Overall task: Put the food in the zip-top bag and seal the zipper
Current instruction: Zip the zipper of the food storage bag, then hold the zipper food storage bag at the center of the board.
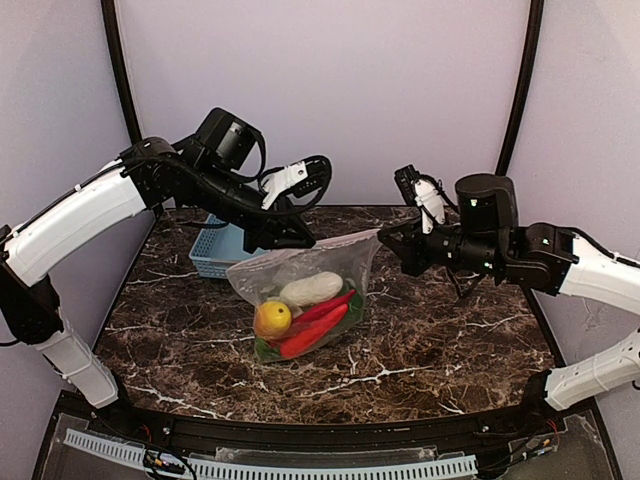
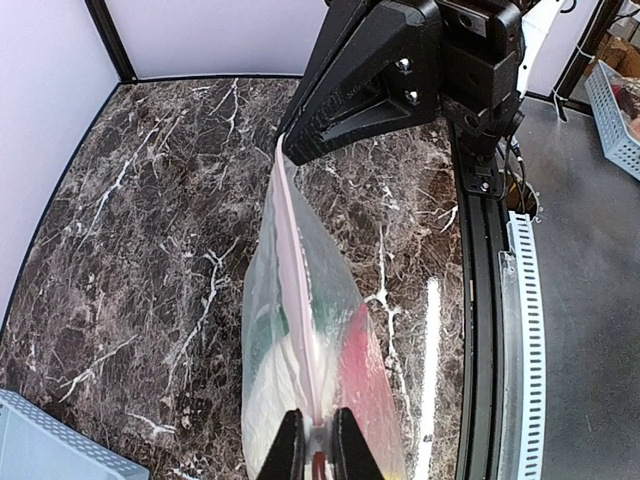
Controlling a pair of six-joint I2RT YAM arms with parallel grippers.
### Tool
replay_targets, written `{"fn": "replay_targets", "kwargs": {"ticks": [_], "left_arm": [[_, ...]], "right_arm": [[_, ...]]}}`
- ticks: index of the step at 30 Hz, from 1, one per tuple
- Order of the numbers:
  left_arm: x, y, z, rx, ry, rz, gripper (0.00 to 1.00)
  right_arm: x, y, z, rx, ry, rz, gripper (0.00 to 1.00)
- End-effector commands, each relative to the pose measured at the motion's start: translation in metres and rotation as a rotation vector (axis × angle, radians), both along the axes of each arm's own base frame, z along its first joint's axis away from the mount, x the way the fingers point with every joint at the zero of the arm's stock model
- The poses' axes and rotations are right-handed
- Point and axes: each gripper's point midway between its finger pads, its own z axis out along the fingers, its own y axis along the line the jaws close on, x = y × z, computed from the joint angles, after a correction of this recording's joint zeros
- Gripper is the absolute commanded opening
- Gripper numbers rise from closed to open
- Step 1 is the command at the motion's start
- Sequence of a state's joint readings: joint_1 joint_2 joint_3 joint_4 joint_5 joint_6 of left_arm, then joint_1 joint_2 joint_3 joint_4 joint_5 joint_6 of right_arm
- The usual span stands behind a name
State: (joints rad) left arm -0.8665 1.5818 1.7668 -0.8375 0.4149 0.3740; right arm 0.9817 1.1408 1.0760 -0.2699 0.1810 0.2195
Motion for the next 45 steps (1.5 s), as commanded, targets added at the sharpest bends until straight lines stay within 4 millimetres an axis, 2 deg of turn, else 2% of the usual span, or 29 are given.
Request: {"fn": "replay_targets", "kwargs": {"ticks": [1,5,9,10,17,20,23,26,33,40,45], "left_arm": [[-0.015,0.033,-0.006,0.082,0.043,0.024,0.01],[-0.017,0.022,-0.005,0.042,0.075,0.001,0.01],[-0.019,0.005,-0.001,-0.022,0.109,-0.048,0.01],[-0.021,0.002,0.0,-0.038,0.123,-0.068,0.01],[-0.028,-0.012,0.019,-0.153,0.116,-0.144,0.01],[-0.034,-0.01,0.024,-0.181,0.113,-0.162,0.01],[-0.036,-0.008,0.029,-0.198,0.103,-0.165,0.01],[-0.036,-0.006,0.03,-0.204,0.103,-0.155,0.01],[-0.033,-0.003,0.028,-0.187,0.116,-0.127,0.01],[-0.036,-0.002,0.028,-0.184,0.127,-0.134,0.01],[-0.038,-0.004,0.026,-0.171,0.157,-0.154,0.01]], "right_arm": [[0.02,-0.035,0.019,0.018,-0.045,-0.159,0.0],[0.005,-0.027,0.023,0.048,-0.056,-0.058,0.0],[-0.02,-0.011,0.028,0.081,-0.051,0.12,0.0],[-0.025,-0.009,0.029,0.086,-0.046,0.149,0.03],[-0.046,-0.004,0.043,0.114,-0.027,0.257,0.62],[-0.054,0.002,0.052,0.121,-0.032,0.317,0.76],[-0.06,0.009,0.061,0.118,-0.035,0.373,0.84],[-0.064,0.017,0.064,0.107,-0.035,0.416,0.85],[-0.066,0.039,0.052,0.087,-0.028,0.483,0.85],[-0.059,0.05,0.039,0.038,-0.049,0.486,0.77],[-0.062,0.058,0.036,0.016,-0.048,0.533,0.69]]}}
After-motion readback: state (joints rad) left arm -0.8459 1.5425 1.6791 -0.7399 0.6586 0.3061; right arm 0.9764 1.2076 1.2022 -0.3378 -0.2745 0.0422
